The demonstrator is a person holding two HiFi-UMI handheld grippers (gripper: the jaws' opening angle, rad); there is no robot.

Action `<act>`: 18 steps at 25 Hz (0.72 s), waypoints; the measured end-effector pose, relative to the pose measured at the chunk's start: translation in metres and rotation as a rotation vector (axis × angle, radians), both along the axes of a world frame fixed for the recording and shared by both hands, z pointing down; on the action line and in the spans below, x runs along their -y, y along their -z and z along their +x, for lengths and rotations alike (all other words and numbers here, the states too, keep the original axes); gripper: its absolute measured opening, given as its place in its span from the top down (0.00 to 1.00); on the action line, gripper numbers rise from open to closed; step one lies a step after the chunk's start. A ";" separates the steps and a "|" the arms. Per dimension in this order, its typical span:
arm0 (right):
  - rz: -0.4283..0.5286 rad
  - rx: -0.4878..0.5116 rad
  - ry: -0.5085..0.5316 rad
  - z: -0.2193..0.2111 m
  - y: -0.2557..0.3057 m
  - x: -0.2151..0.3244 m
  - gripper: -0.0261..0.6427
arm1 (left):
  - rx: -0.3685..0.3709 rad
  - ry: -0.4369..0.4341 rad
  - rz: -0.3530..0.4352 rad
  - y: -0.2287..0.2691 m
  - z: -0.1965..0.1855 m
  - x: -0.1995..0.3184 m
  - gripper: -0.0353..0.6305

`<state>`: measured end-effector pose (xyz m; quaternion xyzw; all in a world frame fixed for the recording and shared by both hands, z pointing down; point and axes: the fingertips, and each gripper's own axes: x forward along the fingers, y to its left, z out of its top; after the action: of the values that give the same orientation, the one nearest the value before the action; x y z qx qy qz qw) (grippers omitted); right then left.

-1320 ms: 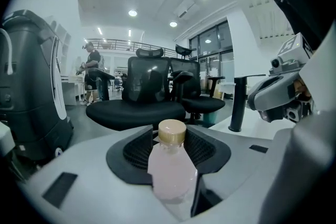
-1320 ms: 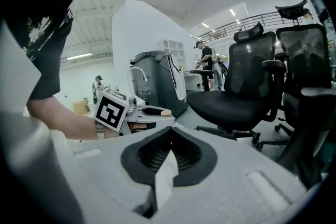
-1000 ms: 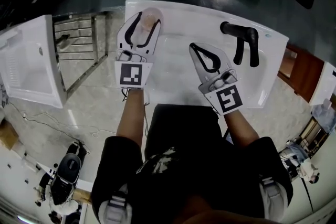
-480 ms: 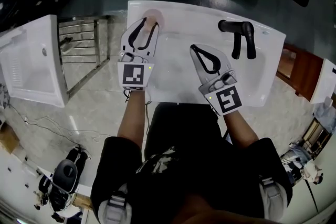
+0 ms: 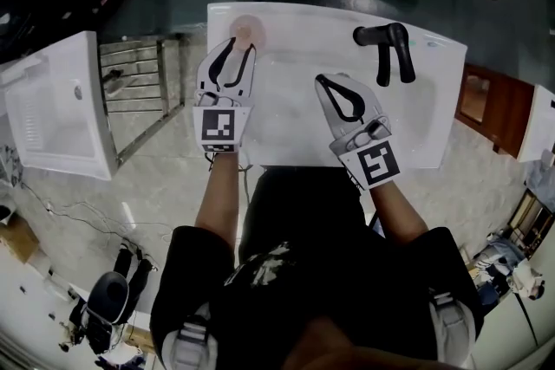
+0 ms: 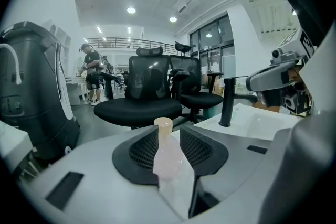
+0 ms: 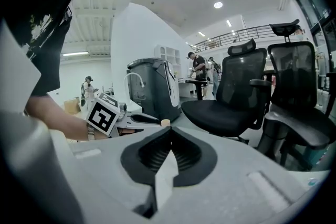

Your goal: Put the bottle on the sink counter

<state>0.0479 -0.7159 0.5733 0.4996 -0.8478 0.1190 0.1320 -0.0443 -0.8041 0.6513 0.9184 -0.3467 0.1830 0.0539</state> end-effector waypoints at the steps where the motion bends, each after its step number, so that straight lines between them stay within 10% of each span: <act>1: 0.007 0.001 -0.001 -0.002 0.003 -0.001 0.97 | 0.003 -0.004 0.000 0.002 -0.001 -0.003 0.74; 18: 0.104 0.006 0.007 -0.051 0.062 -0.083 0.97 | -0.081 0.007 0.052 0.107 -0.036 -0.102 0.93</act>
<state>-0.0031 -0.6327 0.5113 0.5026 -0.8549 0.0758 0.1037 -0.0806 -0.7022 0.5440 0.9248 -0.3522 0.1366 0.0444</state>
